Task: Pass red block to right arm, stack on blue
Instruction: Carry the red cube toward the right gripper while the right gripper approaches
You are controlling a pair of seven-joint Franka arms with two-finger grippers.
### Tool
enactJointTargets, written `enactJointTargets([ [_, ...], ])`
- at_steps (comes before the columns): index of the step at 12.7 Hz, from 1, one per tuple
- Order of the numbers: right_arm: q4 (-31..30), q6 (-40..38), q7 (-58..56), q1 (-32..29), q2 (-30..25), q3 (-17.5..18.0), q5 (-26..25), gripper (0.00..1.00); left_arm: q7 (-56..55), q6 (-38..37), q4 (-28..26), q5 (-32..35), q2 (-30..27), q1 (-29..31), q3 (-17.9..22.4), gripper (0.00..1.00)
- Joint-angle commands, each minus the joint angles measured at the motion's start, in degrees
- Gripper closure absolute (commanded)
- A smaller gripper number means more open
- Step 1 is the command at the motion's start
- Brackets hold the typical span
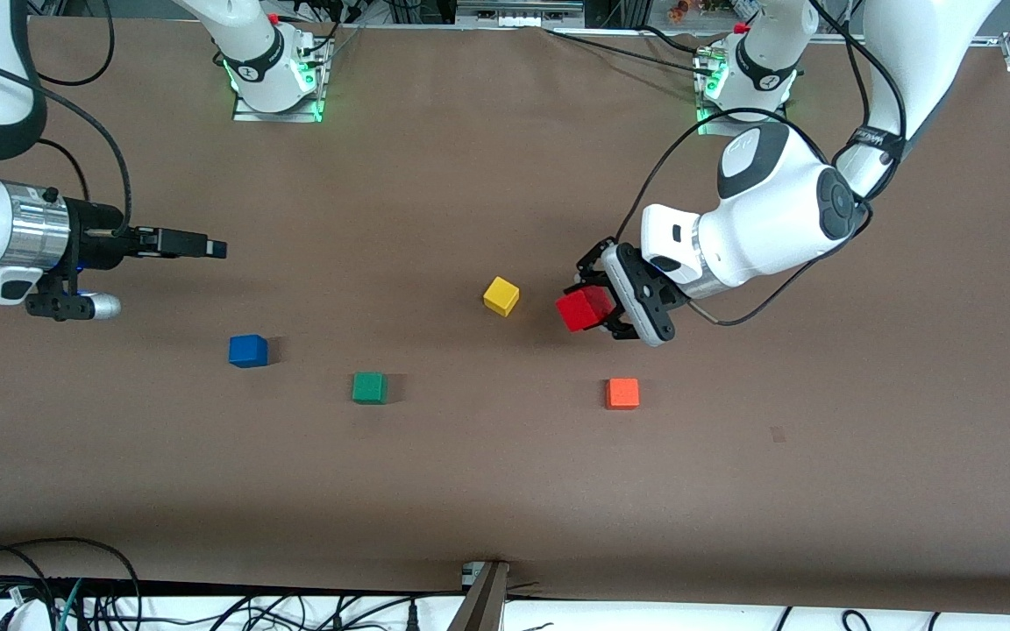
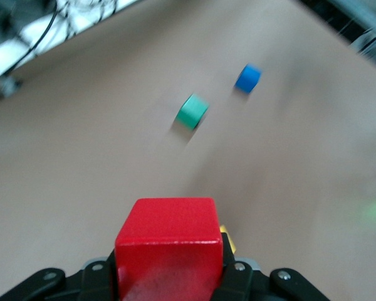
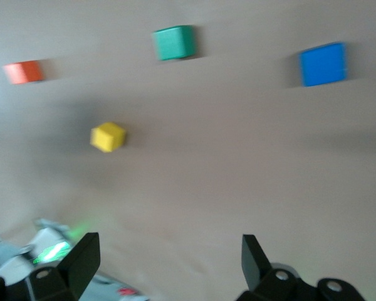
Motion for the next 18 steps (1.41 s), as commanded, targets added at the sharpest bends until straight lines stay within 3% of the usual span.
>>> enactJointTargets([
  [1, 0.73, -1.09, -0.67, -1.43, 3.46, 0.03, 11.95, 0.0, 4.51, 2.27, 3.52, -6.28, 3.66, -2.41, -1.78, 1.0],
  [4, 0.38, -1.09, -0.58, -1.34, 8.38, 0.03, 28.47, 0.0, 6.19, 4.47, 8.34, -8.59, 4.45, -8.39, -1.35, 1.0],
  [8, -6.37, -0.04, -1.54, 0.23, 10.5, 0.38, 47.99, 0.0, 8.29, 9.67, 10.55, -8.42, 8.22, -12.44, -0.91, 1.0],
  [11, -13.92, 3.12, -9.86, 3.83, 10.42, 0.38, 58.72, 0.0, 8.12, 12.13, 13.09, -8.68, 9.37, -17.53, 2.59, 1.0],
  [14, -19.91, 7.77, -19.63, 8.83, 10.42, 0.38, 69.01, 0.0, 8.12, 12.31, 13.19, -8.77, 9.72, -18.86, 3.4, 1.0],
  [18, -20.98, 11.3, -21.06, 12.98, 10.5, 0.38, 75.97, 0.0, 7.68, 12.31, 13.19, -8.77, 9.73, -18.34, 3.4, 1.0],
])
